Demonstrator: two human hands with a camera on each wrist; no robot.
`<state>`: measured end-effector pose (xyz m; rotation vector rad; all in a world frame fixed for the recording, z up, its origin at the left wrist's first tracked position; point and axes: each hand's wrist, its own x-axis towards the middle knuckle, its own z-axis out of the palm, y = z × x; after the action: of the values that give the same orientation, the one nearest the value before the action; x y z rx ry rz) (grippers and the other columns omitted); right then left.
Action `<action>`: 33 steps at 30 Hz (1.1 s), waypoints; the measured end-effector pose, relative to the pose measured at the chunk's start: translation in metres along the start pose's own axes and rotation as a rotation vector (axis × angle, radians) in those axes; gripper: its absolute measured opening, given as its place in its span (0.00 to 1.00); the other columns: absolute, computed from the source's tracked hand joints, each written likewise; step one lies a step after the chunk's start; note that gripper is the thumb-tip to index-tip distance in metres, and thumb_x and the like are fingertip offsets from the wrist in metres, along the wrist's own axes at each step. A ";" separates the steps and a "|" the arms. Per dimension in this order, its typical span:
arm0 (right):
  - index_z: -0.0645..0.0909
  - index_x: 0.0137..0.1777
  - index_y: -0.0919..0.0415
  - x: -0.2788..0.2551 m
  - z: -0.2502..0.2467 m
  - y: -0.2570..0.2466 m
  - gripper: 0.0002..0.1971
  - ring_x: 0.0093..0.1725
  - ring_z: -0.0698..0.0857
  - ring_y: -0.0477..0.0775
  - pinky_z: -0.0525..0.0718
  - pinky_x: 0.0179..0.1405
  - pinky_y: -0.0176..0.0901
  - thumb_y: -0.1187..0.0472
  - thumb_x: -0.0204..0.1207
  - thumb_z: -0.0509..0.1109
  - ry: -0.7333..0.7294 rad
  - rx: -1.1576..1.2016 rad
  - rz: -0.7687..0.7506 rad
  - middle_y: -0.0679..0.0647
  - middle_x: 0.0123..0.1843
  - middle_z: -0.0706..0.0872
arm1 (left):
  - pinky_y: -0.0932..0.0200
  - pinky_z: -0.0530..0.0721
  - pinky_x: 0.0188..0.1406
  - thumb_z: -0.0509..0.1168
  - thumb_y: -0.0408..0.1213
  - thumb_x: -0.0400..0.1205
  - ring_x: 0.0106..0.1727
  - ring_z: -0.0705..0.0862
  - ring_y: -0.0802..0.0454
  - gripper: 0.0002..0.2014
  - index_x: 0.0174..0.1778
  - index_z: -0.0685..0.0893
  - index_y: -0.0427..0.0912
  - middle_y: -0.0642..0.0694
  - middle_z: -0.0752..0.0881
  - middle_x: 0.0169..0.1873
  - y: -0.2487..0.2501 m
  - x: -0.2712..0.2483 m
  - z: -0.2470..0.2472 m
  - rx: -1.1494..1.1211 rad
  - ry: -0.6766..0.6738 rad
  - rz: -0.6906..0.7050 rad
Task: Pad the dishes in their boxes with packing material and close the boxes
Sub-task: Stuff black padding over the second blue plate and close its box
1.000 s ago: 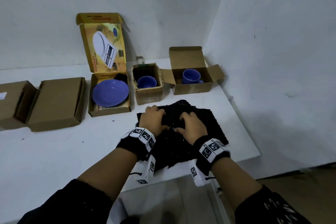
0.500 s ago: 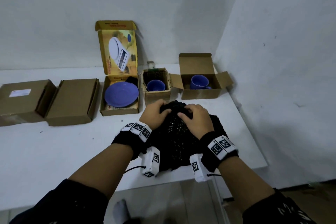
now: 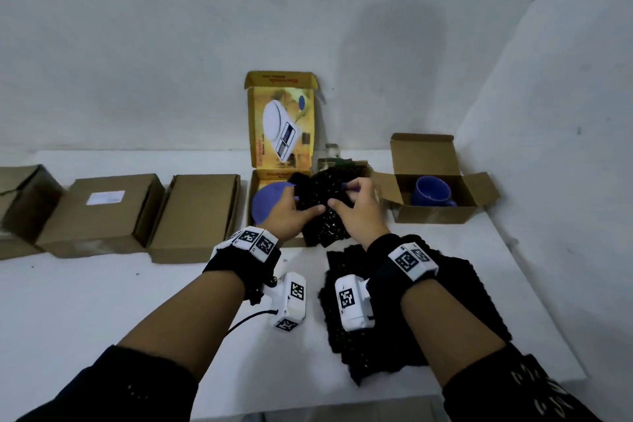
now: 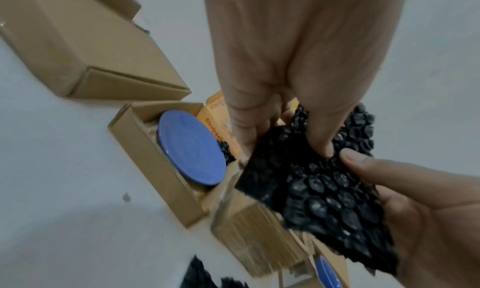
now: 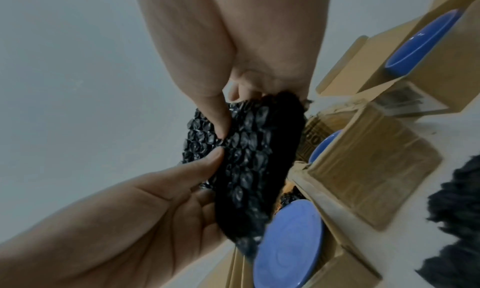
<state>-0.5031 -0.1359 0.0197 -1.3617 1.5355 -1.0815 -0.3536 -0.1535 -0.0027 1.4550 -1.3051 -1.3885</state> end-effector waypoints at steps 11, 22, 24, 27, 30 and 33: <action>0.74 0.70 0.54 0.036 0.074 -0.012 0.25 0.64 0.79 0.53 0.82 0.64 0.51 0.66 0.73 0.73 -0.263 -0.218 -0.038 0.52 0.61 0.78 | 0.34 0.87 0.48 0.67 0.32 0.74 0.53 0.85 0.41 0.26 0.48 0.64 0.71 0.41 0.81 0.56 -0.009 0.030 -0.100 0.252 -0.004 0.317; 0.83 0.53 0.63 0.075 0.096 -0.018 0.10 0.61 0.76 0.54 0.73 0.60 0.42 0.63 0.73 0.74 -0.233 -0.432 -0.255 0.55 0.57 0.78 | 0.59 0.72 0.66 0.77 0.46 0.71 0.64 0.74 0.49 0.19 0.55 0.86 0.44 0.42 0.74 0.62 -0.014 0.060 -0.129 0.624 -0.004 0.370; 0.78 0.53 0.61 0.080 0.099 -0.019 0.10 0.58 0.79 0.54 0.76 0.55 0.41 0.65 0.74 0.73 -0.250 -0.356 -0.205 0.54 0.54 0.81 | 0.59 0.73 0.64 0.76 0.42 0.72 0.64 0.75 0.47 0.16 0.51 0.87 0.39 0.41 0.77 0.61 -0.014 0.068 -0.129 0.609 0.002 0.375; 0.70 0.53 0.56 0.091 0.104 -0.013 0.15 0.58 0.82 0.53 0.83 0.57 0.46 0.66 0.74 0.73 -0.228 -0.205 -0.112 0.57 0.58 0.83 | 0.57 0.80 0.53 0.75 0.36 0.73 0.53 0.84 0.44 0.12 0.50 0.84 0.39 0.44 0.84 0.48 -0.009 0.075 -0.126 0.478 -0.009 0.322; 0.69 0.51 0.56 0.102 0.108 -0.010 0.15 0.45 0.81 0.49 0.81 0.45 0.39 0.65 0.74 0.74 -0.143 -0.200 -0.091 0.52 0.49 0.81 | 0.56 0.84 0.47 0.74 0.37 0.74 0.47 0.85 0.48 0.17 0.56 0.78 0.45 0.45 0.86 0.46 -0.014 0.087 -0.125 0.424 -0.008 0.268; 0.74 0.50 0.57 0.112 0.112 -0.002 0.09 0.40 0.80 0.46 0.76 0.42 0.38 0.61 0.76 0.72 -0.052 -0.287 -0.094 0.49 0.45 0.81 | 0.61 0.80 0.39 0.72 0.34 0.75 0.41 0.82 0.49 0.16 0.51 0.72 0.46 0.46 0.83 0.42 -0.017 0.100 -0.121 0.436 0.059 0.261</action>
<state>-0.4079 -0.2570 -0.0164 -1.6574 1.6488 -0.8974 -0.2417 -0.2625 -0.0242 1.5171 -1.7643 -0.9210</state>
